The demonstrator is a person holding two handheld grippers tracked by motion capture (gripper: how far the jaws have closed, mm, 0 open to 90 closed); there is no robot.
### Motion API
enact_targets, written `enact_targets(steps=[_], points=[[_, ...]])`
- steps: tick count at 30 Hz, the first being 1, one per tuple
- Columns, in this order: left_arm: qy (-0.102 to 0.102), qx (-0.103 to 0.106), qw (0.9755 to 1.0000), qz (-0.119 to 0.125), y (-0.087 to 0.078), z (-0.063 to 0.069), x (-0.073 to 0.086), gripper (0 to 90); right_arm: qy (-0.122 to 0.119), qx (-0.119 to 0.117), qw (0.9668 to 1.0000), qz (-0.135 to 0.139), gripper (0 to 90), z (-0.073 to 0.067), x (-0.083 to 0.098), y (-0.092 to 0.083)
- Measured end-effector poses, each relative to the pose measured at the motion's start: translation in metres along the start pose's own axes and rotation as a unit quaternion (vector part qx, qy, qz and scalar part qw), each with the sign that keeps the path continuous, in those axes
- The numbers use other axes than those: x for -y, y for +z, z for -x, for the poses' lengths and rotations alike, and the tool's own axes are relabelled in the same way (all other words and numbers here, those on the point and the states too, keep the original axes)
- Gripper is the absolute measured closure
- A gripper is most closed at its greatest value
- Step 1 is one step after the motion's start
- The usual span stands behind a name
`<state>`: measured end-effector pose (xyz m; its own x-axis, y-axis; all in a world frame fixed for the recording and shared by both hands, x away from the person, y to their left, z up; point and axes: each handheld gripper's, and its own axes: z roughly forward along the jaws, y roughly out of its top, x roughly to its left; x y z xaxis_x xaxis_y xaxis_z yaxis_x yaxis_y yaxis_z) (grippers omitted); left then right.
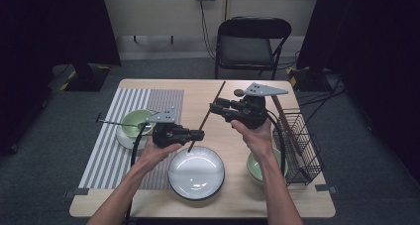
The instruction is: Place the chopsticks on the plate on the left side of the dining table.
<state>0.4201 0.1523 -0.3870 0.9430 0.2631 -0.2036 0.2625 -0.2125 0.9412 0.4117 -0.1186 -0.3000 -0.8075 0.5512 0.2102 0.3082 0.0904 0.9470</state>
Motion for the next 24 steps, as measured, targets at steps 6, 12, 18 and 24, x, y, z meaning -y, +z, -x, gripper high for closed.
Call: enact_targets(steps=[6,12,18,24], points=[[-0.01,-0.002,0.9999,0.014,0.0,0.0,-0.001,84.5,0.005,-0.015,0.9999,0.004,73.6,-0.005,0.006,0.01],[-0.005,-0.009,0.9998,0.019,0.005,0.003,-0.001,84.4,0.01,-0.029,0.9995,0.008,84.7,-0.011,0.002,0.018],[-0.013,-0.007,0.9993,0.033,0.007,0.004,-0.002,84.5,0.0,-0.031,0.9995,0.009,79.6,-0.019,-0.002,0.024],[-0.017,-0.008,0.9989,0.044,0.002,0.005,-0.006,84.3,0.001,-0.027,0.9996,-0.001,76.8,-0.02,0.006,0.031]])
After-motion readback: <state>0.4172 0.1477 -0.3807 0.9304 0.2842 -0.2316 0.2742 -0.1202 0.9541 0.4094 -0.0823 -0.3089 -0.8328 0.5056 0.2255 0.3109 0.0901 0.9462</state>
